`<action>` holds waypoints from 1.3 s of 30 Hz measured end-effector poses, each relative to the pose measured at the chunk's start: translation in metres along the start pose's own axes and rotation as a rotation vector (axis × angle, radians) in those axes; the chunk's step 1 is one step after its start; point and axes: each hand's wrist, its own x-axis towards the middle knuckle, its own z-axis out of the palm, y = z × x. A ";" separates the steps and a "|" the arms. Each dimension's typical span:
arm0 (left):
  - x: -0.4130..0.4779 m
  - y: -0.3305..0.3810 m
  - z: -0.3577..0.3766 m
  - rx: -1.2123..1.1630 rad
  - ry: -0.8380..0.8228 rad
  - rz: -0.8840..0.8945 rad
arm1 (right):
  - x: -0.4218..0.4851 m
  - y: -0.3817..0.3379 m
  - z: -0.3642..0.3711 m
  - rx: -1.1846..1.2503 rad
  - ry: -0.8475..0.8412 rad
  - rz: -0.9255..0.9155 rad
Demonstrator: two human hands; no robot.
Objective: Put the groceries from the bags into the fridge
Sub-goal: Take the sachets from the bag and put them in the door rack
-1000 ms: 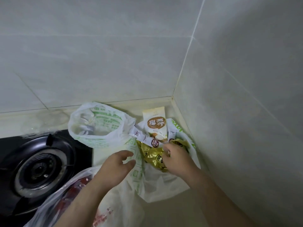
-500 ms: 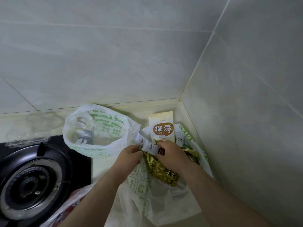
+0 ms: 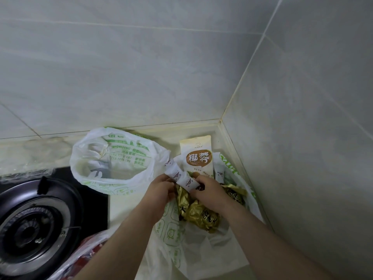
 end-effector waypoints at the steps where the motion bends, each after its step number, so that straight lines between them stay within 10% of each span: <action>1: 0.002 -0.001 0.002 0.019 -0.003 0.005 | 0.000 0.002 0.000 0.052 -0.007 0.019; 25: 0.036 -0.005 0.028 0.236 0.141 0.115 | -0.008 0.024 -0.001 0.458 0.368 0.161; 39: 0.029 -0.008 0.019 0.284 0.190 0.364 | 0.009 0.011 0.004 0.108 0.519 0.371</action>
